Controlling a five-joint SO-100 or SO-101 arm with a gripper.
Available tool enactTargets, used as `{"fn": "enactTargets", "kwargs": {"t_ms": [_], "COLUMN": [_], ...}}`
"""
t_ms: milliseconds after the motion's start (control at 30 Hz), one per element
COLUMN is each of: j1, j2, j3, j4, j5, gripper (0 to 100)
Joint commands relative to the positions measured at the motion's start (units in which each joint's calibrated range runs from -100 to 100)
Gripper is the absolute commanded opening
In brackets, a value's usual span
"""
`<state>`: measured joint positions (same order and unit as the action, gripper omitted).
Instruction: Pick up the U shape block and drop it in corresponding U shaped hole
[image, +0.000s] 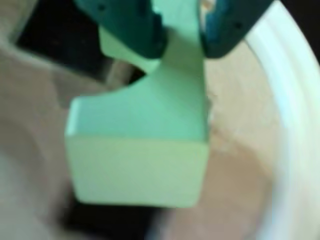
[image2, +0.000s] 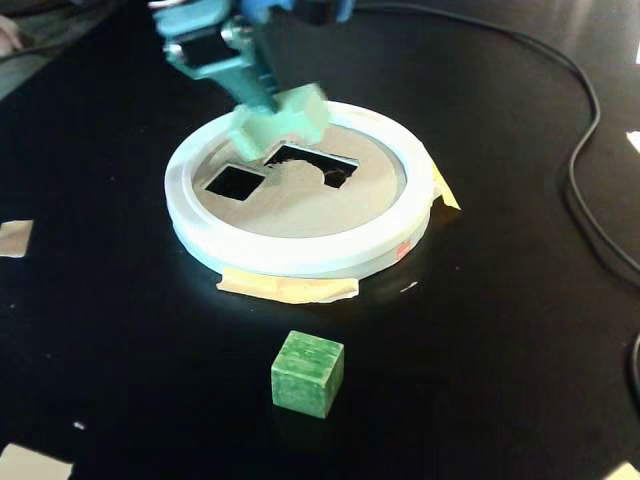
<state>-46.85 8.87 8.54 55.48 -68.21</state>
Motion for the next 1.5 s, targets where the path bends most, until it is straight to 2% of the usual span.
{"fn": "enactTargets", "kwargs": {"t_ms": [0, 600, 633, 833, 900, 1233, 1300, 1467], "j1": [-0.6, -0.1, -0.2, -0.8, -0.8, -1.0, -0.6, 4.2], "j2": [4.7, 6.5, 6.5, 6.5, 6.4, 3.8, 2.7, 0.7], "j3": [-12.9, -8.4, -8.4, -8.4, -8.4, -9.5, -9.4, -9.4], "j4": [-0.7, -0.7, -0.7, -1.4, -0.9, -1.0, -0.6, -1.4], "j5": [-0.8, -0.8, -0.8, -0.8, -0.8, -0.1, 0.9, 11.3], "gripper": [5, 7, 9, 44, 46, 46, 46, 46]}}
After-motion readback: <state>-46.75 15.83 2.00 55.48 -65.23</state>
